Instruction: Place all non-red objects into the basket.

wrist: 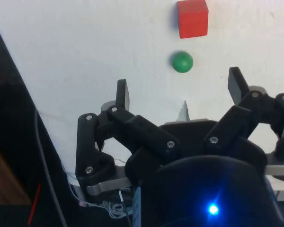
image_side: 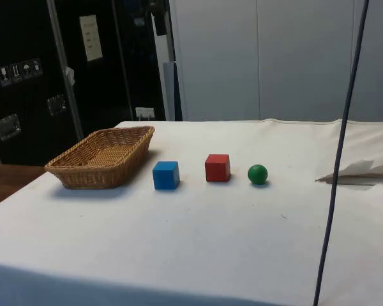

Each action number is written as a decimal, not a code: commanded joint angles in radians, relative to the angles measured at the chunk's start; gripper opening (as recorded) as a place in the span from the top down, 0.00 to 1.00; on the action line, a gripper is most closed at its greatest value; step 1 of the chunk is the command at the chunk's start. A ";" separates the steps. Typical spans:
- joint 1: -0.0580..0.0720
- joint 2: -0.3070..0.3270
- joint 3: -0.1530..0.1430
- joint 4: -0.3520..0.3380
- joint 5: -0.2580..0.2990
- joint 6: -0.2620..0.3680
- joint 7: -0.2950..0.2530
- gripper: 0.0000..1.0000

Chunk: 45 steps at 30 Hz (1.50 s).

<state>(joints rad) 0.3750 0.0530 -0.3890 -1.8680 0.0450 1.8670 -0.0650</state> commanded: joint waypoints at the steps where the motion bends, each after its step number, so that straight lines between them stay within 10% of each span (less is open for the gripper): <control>1: 0.000 0.000 0.000 0.000 -0.001 0.000 0.001 0.00; 17: 0.000 -0.018 0.021 -0.038 -0.032 0.041 0.007 0.00; 45: 0.000 -0.006 0.037 -0.234 0.057 0.328 -0.072 0.00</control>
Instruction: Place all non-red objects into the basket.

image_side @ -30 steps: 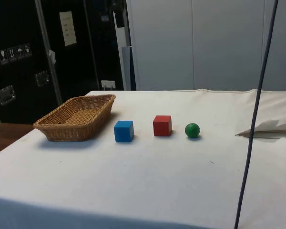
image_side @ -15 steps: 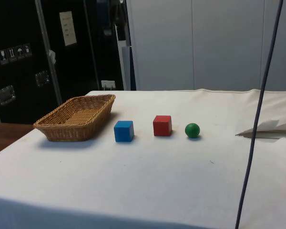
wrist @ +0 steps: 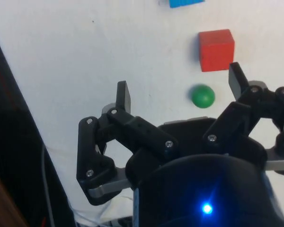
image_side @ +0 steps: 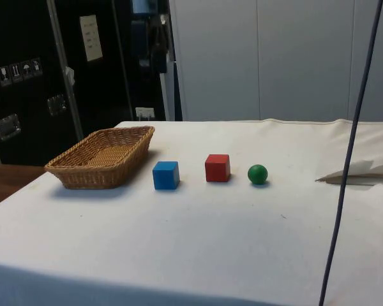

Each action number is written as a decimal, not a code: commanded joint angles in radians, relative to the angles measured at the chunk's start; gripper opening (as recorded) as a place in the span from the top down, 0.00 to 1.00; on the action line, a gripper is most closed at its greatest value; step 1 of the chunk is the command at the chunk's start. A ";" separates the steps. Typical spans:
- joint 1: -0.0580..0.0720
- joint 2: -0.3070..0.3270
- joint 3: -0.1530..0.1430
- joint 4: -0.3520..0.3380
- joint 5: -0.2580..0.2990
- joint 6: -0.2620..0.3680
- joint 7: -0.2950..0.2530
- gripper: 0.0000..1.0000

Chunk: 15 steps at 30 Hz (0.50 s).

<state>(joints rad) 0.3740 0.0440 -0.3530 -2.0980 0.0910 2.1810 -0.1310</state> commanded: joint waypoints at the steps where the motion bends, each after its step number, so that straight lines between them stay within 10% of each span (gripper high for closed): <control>1: 0.000 0.006 0.002 -0.007 0.014 0.021 -0.009 0.00; 15: -0.002 0.107 0.004 -0.015 0.047 0.127 -0.035 0.00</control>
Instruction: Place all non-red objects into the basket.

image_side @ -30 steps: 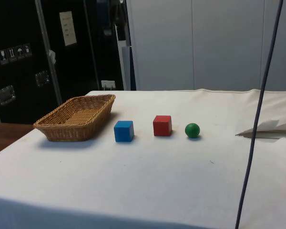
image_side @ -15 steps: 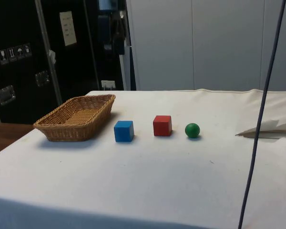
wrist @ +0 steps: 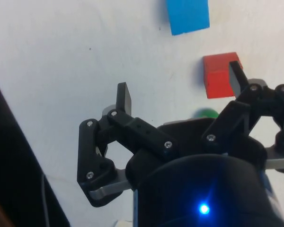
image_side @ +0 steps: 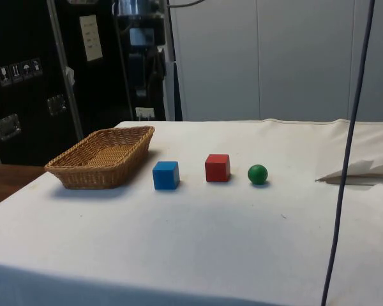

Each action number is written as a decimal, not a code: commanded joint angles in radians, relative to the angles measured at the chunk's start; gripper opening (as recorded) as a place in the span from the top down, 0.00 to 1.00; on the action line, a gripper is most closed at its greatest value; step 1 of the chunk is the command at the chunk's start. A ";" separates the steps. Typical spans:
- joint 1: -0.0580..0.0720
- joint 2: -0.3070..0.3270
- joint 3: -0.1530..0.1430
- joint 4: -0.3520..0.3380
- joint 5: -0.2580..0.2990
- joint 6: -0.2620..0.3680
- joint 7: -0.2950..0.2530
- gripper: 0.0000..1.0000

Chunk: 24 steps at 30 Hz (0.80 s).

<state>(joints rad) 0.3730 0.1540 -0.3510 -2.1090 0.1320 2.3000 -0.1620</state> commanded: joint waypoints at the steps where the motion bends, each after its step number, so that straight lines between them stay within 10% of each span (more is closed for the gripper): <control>1: 0.000 0.009 0.001 -0.006 0.003 0.023 -0.003 0.00; 24: -0.003 0.091 0.021 -0.037 0.017 0.129 -0.004 0.00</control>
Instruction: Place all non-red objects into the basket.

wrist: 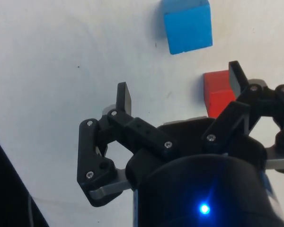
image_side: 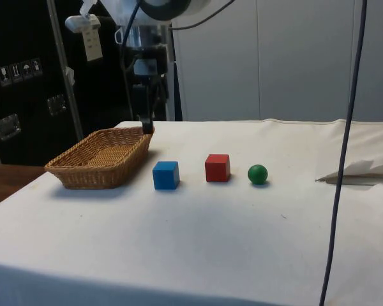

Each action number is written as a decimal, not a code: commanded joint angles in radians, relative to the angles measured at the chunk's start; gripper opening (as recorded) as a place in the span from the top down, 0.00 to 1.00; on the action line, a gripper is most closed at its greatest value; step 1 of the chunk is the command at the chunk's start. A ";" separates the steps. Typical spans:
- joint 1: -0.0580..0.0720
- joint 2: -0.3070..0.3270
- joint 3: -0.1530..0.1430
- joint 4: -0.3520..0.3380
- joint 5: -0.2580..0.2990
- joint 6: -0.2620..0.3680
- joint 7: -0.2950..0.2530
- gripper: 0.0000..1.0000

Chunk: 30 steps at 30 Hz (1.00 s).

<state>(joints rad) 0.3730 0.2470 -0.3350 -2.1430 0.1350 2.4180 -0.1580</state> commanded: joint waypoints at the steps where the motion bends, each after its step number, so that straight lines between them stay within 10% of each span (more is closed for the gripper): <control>1: -0.004 0.001 0.005 -0.004 0.015 0.015 -0.009 0.00; 30: -0.032 0.103 0.011 -0.011 0.053 0.117 -0.018 0.00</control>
<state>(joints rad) 0.3490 0.3460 -0.3350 -2.1530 0.1690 2.5210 -0.1630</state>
